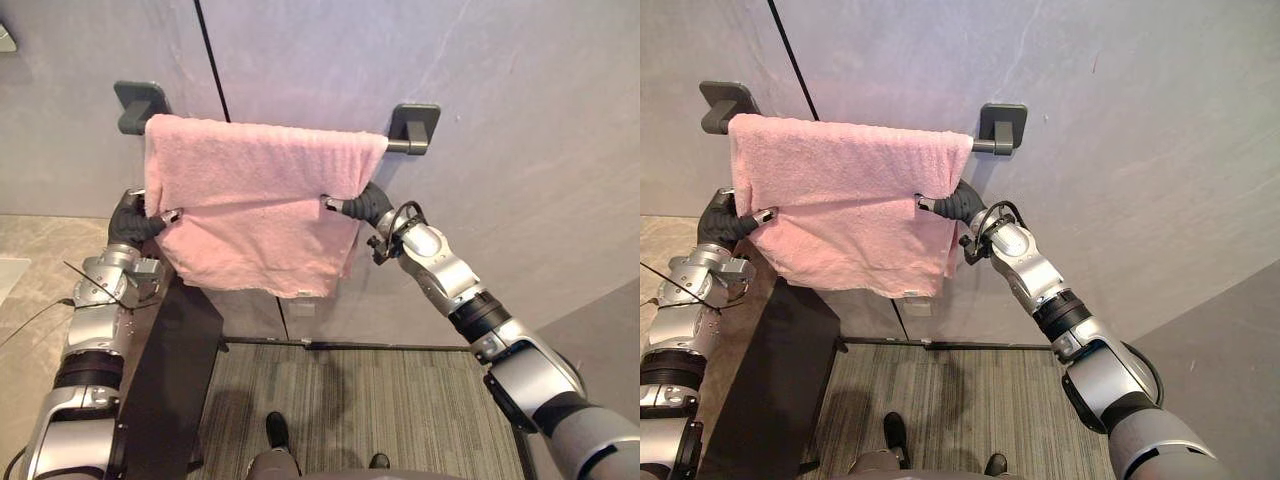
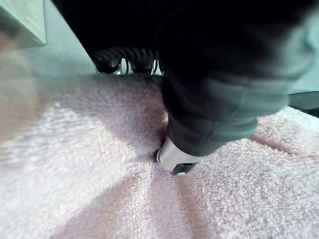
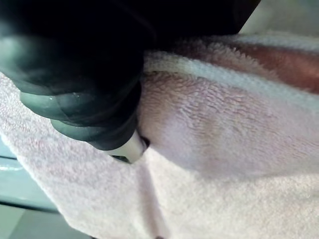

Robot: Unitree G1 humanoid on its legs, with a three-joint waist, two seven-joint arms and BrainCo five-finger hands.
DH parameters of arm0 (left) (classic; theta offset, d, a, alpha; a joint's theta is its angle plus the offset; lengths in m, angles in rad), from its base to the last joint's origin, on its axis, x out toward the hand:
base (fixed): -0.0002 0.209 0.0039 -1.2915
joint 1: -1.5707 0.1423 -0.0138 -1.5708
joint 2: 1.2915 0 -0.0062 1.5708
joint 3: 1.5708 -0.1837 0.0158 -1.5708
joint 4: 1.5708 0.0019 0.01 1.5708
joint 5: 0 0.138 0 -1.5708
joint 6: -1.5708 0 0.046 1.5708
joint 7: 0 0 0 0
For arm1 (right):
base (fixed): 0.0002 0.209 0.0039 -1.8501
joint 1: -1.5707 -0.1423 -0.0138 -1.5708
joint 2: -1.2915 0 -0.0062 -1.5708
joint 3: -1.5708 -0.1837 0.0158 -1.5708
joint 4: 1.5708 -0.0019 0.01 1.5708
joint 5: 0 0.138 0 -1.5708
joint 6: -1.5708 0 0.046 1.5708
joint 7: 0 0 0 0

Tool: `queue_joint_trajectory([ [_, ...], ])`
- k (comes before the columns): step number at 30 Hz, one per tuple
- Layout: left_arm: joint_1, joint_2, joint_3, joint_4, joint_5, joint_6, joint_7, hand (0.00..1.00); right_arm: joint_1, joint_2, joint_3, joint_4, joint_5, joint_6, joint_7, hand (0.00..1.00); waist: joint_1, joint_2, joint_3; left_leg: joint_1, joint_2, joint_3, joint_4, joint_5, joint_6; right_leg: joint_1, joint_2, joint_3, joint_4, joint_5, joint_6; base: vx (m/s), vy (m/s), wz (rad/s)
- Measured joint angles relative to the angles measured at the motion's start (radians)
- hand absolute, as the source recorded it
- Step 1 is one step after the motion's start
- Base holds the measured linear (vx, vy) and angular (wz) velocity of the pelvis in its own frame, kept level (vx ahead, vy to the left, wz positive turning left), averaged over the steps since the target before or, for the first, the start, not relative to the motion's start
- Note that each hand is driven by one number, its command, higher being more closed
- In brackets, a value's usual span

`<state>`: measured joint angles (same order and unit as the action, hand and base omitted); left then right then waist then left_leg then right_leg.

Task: Organize washtable

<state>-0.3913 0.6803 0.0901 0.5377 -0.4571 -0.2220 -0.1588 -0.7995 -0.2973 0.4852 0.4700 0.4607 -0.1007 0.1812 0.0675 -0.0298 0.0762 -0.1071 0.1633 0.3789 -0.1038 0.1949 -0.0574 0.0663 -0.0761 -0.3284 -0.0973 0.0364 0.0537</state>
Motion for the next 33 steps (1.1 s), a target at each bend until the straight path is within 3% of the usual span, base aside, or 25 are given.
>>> queue_joint_trajectory([
  [5,0.002,-0.013,0.0,0.0,0.0,0.0,-0.001,1.0,0.001,0.01,-0.014,0.019,0.0,0.0,0.0,1.0,-0.002,-0.002,-0.001,0.001,-0.005,-0.006,0.0,0.001,0.001,0.003,-0.004,-0.003,0.0,-0.002,0.003,0.0,0.001,0.01],
  [6,0.002,-0.013,0.0,0.0,0.0,0.0,-0.001,1.0,0.001,0.01,-0.014,0.019,0.0,0.0,0.0,0.0,-0.002,-0.002,-0.001,0.001,-0.005,-0.006,0.0,0.001,0.001,0.004,-0.004,-0.003,0.0,-0.002,0.003,0.0,0.0,0.0],
  [7,0.002,-0.013,0.0,0.0,0.0,0.0,-0.001,1.0,0.002,0.01,-0.015,0.023,0.0,0.0,0.0,0.0,-0.002,-0.004,-0.001,0.002,-0.006,-0.006,0.0,0.001,0.002,0.004,-0.005,-0.003,0.0,-0.002,0.004,0.0,0.0,0.0],
  [8,0.003,-0.013,0.0,0.0,0.0,0.0,-0.001,0.0,0.003,0.01,-0.02,0.032,0.0,0.0,-0.001,0.0,-0.002,-0.005,-0.001,0.002,-0.007,-0.006,0.0,0.002,0.003,0.005,-0.006,-0.003,0.0,-0.003,0.004,0.0,0.0,0.0],
  [11,0.015,-0.012,0.001,0.015,0.0,0.01,0.004,0.0,0.007,0.011,-0.039,0.052,0.001,-0.001,0.001,0.0,-0.003,-0.009,-0.001,0.004,-0.007,-0.006,0.0,0.002,0.004,0.008,-0.007,-0.004,0.0,-0.003,0.005,0.0,0.0,0.0],
  [15,0.087,-0.012,0.004,0.103,0.0,0.063,0.03,0.0,0.047,0.004,-0.056,0.063,0.047,-0.001,0.0,0.0,-0.004,-0.017,0.0,0.01,-0.008,-0.008,0.0,0.0,0.001,0.016,-0.009,-0.009,0.0,-0.007,0.01,0.0,-0.001,0.03],
  [19,0.106,-0.009,0.006,0.101,-0.002,0.063,0.029,0.0,0.064,-0.005,-0.056,0.091,0.08,0.006,-0.001,0.0,0.002,-0.027,0.0,0.01,-0.008,-0.009,0.0,-0.002,-0.002,0.016,-0.01,-0.014,0.001,-0.013,0.008,-0.02,0.005,0.09],
  [25,0.107,-0.007,0.032,0.094,-0.003,0.063,0.028,0.0,0.141,-0.037,-0.039,0.109,0.079,0.069,-0.001,0.0,-0.001,-0.025,0.006,-0.002,-0.006,-0.006,0.0,-0.002,-0.001,-0.003,-0.011,-0.008,0.011,-0.016,0.003,0.0,0.001,-0.06],
  [33,0.107,0.016,0.037,0.081,-0.005,0.063,0.031,0.0,0.171,-0.079,-0.056,0.1,0.078,0.074,0.001,0.0,0.0,-0.023,0.008,0.004,-0.008,0.004,0.0,0.002,0.004,0.0,-0.011,0.0,0.006,-0.012,0.009,0.0,0.0,-0.02],
])
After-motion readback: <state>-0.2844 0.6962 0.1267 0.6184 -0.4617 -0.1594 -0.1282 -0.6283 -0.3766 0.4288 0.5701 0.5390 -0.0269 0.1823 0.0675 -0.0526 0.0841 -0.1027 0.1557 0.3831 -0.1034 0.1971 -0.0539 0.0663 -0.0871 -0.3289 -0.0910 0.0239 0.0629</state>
